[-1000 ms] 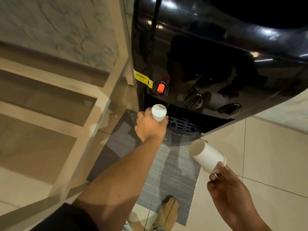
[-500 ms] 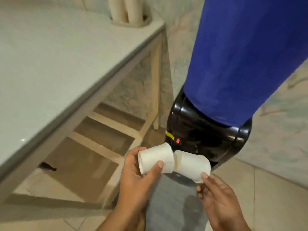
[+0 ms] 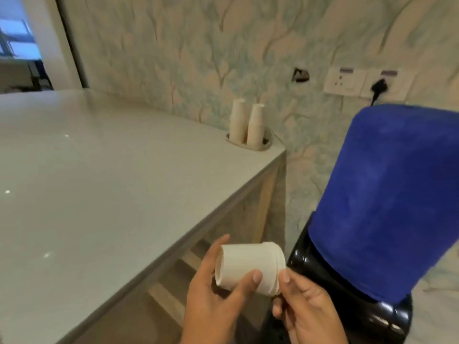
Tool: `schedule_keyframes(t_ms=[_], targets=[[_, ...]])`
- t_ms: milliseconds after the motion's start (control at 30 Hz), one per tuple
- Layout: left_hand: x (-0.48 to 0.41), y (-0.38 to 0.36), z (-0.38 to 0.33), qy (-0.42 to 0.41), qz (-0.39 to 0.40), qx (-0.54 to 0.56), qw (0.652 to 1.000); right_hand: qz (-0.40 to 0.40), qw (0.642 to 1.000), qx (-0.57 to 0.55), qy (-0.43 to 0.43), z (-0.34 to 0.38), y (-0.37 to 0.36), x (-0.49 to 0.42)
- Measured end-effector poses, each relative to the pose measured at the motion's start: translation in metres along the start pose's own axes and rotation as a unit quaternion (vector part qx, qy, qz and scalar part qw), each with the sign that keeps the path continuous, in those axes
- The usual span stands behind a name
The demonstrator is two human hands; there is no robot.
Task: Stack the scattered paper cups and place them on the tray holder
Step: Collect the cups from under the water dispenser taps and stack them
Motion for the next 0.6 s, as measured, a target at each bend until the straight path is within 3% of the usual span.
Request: schedule_keyframes(t_ms=[133, 233, 433, 500, 600], targets=[[-0.038, 0.034, -0.031, -0.013, -0.01, -0.001, 1.0, 0.022, 0.997, -0.071, -0.019, 0.009, -0.042, -0.033], [-0.071, 0.052, -0.045, 0.042, 0.002, 0.083, 0.996, -0.004, 0.993, -0.121, 0.009, 0.012, -0.066, -0.061], [-0.114, 0.055, -0.044, 0.127, 0.138, 0.225, 0.956, -0.008, 0.99, -0.127, 0.056, 0.017, -0.092, -0.09], [-0.129, 0.056, -0.041, 0.138, 0.129, 0.217, 0.958, -0.02, 0.997, -0.07, 0.039, 0.019, -0.086, -0.1], [-0.152, 0.058, -0.035, 0.122, 0.106, 0.173, 0.972, 0.002, 0.981, 0.193, 0.024, 0.032, -0.066, -0.131]])
Point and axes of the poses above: each hand's wrist, its own x-axis away from the middle knuckle, its own y-axis out of the back of the hand, z = x × y, the point moved 5 cm from there along -x, towards the middle knuckle, and after that the axes turned 11 degrees about z, right-handed, at the moved point
